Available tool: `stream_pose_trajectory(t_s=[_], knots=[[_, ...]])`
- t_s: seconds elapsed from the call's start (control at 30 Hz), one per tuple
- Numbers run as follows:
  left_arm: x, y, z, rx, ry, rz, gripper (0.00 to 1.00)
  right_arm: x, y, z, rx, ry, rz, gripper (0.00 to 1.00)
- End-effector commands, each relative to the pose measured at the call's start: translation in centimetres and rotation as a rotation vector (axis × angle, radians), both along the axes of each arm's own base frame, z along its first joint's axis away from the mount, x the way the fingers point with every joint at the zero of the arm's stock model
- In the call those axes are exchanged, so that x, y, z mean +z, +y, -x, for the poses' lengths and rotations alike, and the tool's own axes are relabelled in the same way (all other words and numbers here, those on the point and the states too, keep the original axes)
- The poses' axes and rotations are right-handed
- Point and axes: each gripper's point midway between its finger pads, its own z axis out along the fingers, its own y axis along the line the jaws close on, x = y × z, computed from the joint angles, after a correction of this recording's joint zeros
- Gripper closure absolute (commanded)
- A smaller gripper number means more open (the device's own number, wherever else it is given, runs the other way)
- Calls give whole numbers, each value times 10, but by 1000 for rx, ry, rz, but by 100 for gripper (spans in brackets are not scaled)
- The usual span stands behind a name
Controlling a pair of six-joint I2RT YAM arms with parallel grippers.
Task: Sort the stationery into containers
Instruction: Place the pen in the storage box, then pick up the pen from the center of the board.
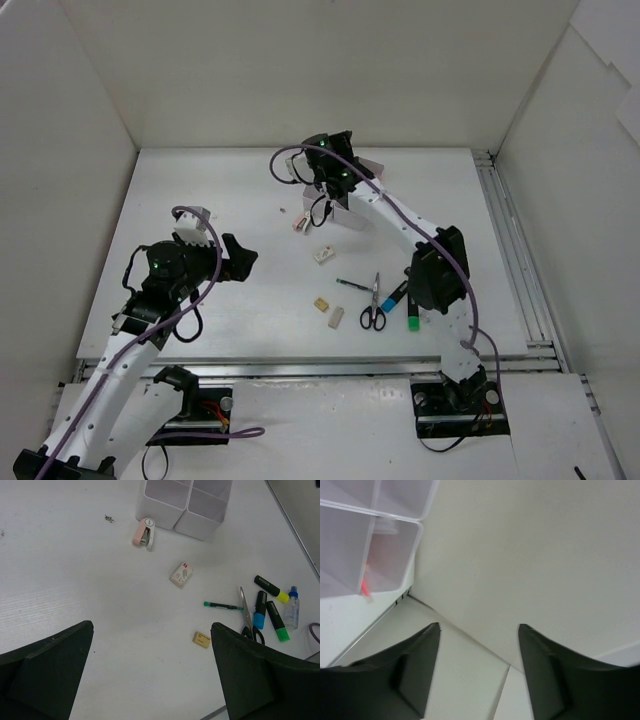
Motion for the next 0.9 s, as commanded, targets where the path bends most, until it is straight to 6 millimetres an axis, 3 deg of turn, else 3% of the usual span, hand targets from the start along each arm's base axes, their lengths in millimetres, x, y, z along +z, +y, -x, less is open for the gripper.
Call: stream_pose_trajectory(t_s=[0.0, 0.03, 0.07, 0.1, 0.13, 0.17, 0.2, 0.23, 0.27, 0.3, 0.33, 0.4, 0.47, 0.5, 0.53, 0.57, 0.63, 0.87], knots=[[55, -5, -3, -15, -133, 66, 1, 132, -7, 38, 1, -242, -421, 36], [55, -5, -3, -15, -127, 73, 1, 132, -7, 47, -28, -248, -576, 25], [53, -6, -1, -14, -106, 87, 1, 139, -15, 63, -26, -241, -688, 2], [52, -7, 0, -17, -98, 97, 1, 135, -19, 73, -87, -240, -883, 2], [49, -8, 1, -21, -87, 104, 1, 109, -23, 84, -130, -187, -955, 2], [49, -10, 2, -31, -86, 107, 1, 125, -31, 104, -131, -186, -1104, 2], [45, -15, 3, -62, -75, 109, 1, 117, -36, 115, -221, -182, -1303, 2], [43, -18, 4, -89, -73, 105, 1, 78, -43, 129, -303, -126, -1345, 2], [43, -22, 5, -121, -81, 94, 1, 90, -55, 149, -334, -157, -1464, 2], [40, -37, 10, -233, -90, 63, 1, 83, -59, 158, -415, -162, -1622, 2], [39, -48, 12, -312, -103, 42, 1, 66, -72, 178, -464, -155, -1671, 2], [38, -68, 3, -422, -139, -28, 1, 51, -84, 194, -593, -177, -1854, 2], [33, -93, 3, -519, -169, -118, 1, 39, -98, 217, -628, -178, -1920, 2], [30, -105, -8, -540, -167, -168, 1, 38, -106, 223, -673, -202, -1986, 2], [26, -112, -15, -579, -217, -266, 0, 23, -111, 231, -712, -195, -1993, 2], [18, -132, -20, -610, -213, -330, 1, 34, -119, 243, -696, -219, -2055, 2], [7, -151, -23, -712, -261, -439, 1, 40, -139, 260, -719, -277, -2131, 2], [-61, -221, -44, -915, -141, -658, 4, 42, -179, 290, -750, -420, -2173, 2]])
